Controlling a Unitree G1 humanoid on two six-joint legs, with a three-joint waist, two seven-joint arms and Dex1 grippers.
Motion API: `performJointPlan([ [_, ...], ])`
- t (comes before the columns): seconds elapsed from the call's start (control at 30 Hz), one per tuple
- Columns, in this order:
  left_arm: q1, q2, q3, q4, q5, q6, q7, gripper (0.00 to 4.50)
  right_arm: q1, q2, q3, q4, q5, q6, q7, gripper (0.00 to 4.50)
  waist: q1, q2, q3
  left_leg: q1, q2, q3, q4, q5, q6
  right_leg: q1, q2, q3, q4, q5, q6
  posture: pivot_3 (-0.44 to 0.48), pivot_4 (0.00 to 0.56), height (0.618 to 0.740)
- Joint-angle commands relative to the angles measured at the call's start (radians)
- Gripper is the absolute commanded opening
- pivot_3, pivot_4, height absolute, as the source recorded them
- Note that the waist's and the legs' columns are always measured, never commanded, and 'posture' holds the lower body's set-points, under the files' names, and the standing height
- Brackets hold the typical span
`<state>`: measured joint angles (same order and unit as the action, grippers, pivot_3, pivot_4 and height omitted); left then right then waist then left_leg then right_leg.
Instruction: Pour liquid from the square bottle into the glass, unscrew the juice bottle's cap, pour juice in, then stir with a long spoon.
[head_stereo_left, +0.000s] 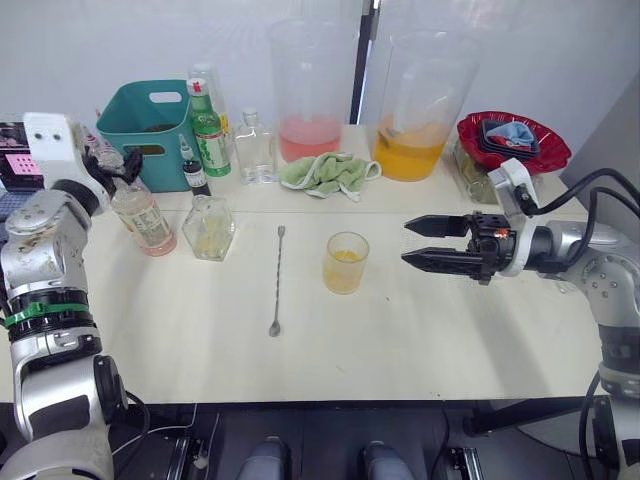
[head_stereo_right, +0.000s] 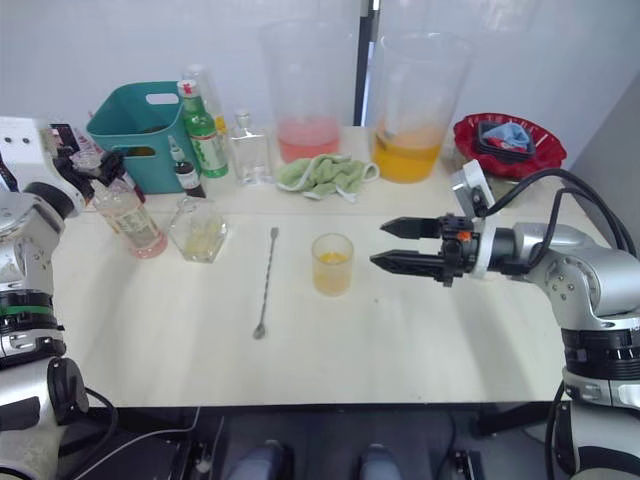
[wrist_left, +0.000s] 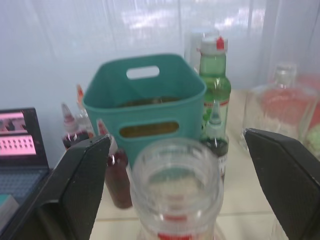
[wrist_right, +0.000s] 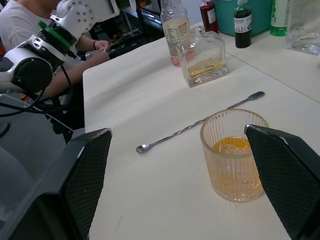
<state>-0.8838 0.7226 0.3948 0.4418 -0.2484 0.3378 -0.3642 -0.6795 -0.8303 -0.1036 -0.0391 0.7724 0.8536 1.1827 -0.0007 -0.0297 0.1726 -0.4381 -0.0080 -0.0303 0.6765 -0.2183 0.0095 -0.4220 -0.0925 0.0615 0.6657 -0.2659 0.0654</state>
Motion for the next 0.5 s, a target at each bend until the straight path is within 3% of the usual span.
performJointPlan([
  [0.03,-0.091,0.052,0.043,-0.127,-0.053,-0.067,-0.020,4.49,-0.001,-0.003,-0.038,0.002,0.004,-0.032,0.013,4.50,0.000,0.000,0.000,-0.001,0.000,0.000,0.000,0.000,0.000,0.000,0.000,0.000,0.000,0.000,0.000,0.000,0.150,0.740],
  [0.2,-0.131,0.069,-0.009,-0.304,-0.155,-0.001,-0.154,4.49,-0.009,0.008,-0.032,0.039,-0.013,-0.071,0.022,4.50,0.000,0.000,0.000,-0.001,0.000,0.000,0.000,0.000,0.000,0.000,0.000,0.000,0.000,0.000,0.001,0.000,0.150,0.740],
  [0.5,0.097,0.083,-0.041,-0.631,-0.381,0.312,-0.274,4.49,0.020,0.030,-0.042,0.029,-0.032,-0.132,0.005,4.50,-0.014,0.000,-0.001,-0.001,0.001,-0.001,0.001,0.000,0.000,0.000,0.001,0.000,0.001,0.000,0.001,0.000,0.150,0.740],
])
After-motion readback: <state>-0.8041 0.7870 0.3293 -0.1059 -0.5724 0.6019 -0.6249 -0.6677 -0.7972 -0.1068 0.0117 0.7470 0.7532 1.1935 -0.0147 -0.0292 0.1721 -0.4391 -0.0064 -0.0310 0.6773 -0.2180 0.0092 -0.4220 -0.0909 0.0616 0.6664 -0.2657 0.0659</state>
